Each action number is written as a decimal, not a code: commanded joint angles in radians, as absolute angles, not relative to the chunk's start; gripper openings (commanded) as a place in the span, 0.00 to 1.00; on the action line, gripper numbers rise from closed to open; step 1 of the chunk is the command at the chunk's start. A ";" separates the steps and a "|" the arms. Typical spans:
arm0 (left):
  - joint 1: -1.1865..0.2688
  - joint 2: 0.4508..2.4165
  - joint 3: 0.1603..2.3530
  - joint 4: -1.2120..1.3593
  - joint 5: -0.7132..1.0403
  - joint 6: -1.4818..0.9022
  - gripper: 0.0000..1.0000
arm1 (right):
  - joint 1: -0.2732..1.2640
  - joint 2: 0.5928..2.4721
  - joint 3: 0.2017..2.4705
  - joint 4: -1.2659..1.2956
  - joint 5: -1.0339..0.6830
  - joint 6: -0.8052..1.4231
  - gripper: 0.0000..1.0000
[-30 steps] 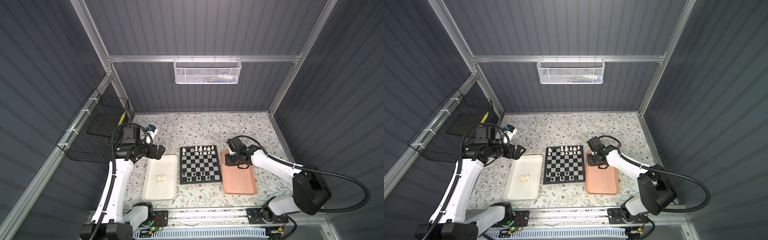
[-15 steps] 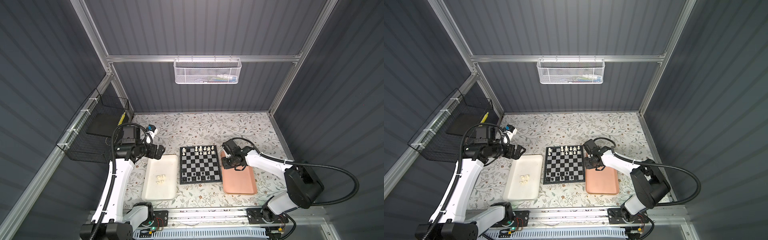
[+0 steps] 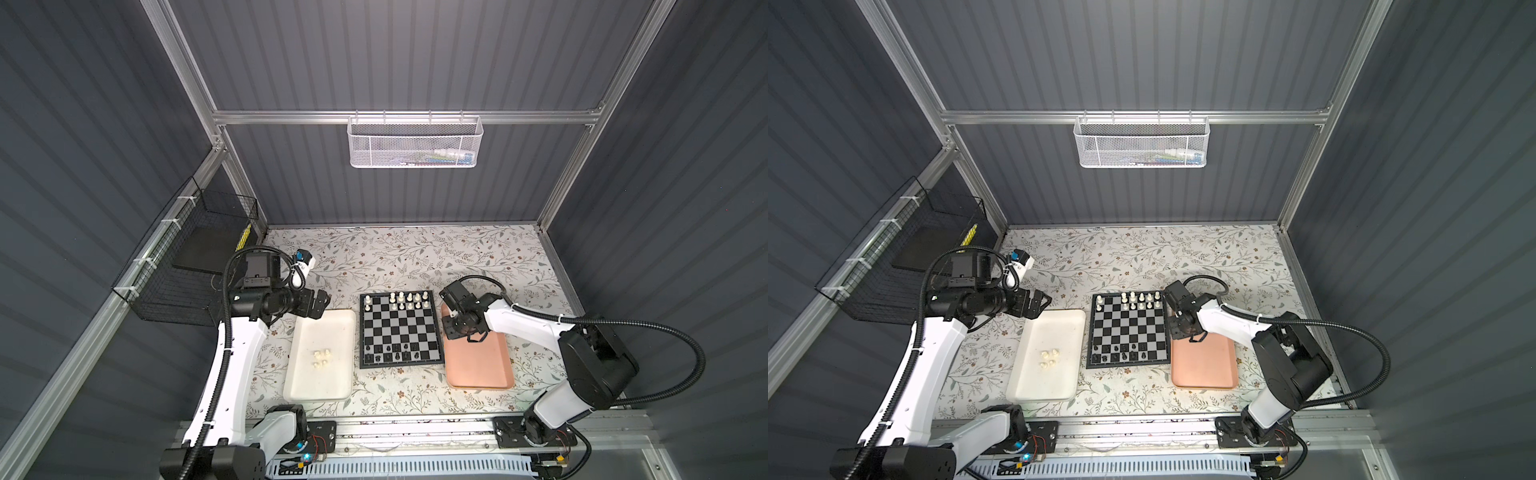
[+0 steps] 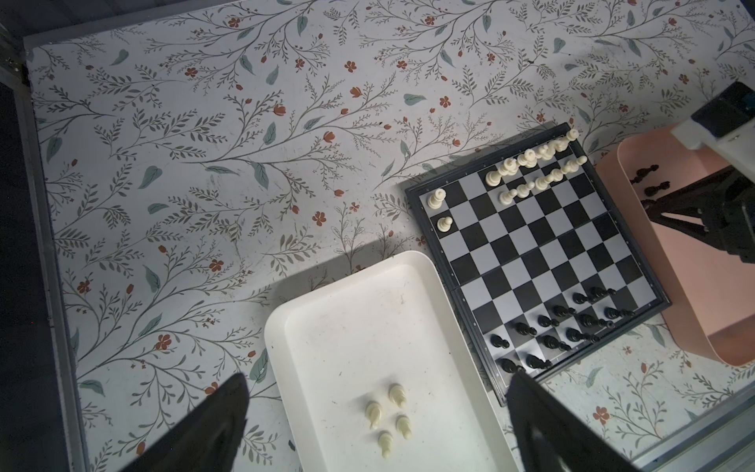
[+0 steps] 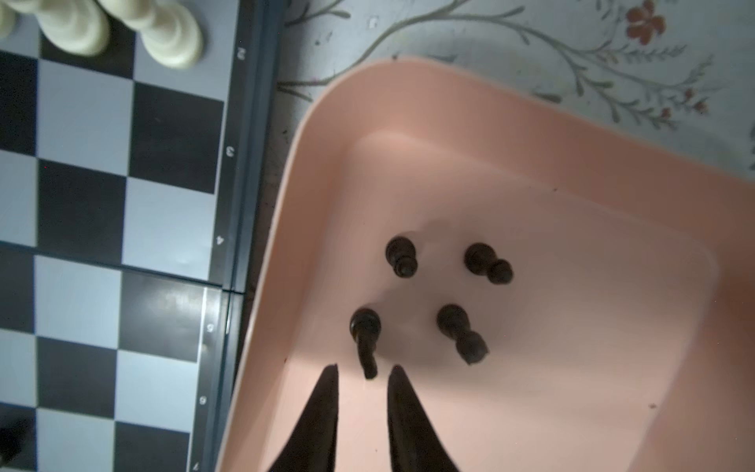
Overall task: Set up the chess pieces on the board
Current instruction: 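Close the right gripper on a black pawn in the pink tray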
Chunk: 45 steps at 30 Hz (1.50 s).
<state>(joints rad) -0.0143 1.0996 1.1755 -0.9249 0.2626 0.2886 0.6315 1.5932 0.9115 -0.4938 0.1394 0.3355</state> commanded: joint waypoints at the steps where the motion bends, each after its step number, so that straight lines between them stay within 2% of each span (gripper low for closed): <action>1: -0.021 1.090 1.170 -0.952 0.265 0.292 1.00 | 0.637 1.618 0.940 -0.488 0.152 0.324 0.23; 20: -0.021 1.093 1.166 -0.950 0.273 0.291 1.00 | 0.636 1.645 0.955 -0.481 0.143 0.313 0.15; 30: -0.022 1.089 1.172 -0.953 0.273 0.294 1.00 | 0.636 1.622 0.950 -0.489 0.135 0.314 0.06; 45: -0.021 1.094 1.192 -0.976 0.243 0.346 1.00 | 0.635 1.502 0.898 -0.557 0.103 0.341 0.05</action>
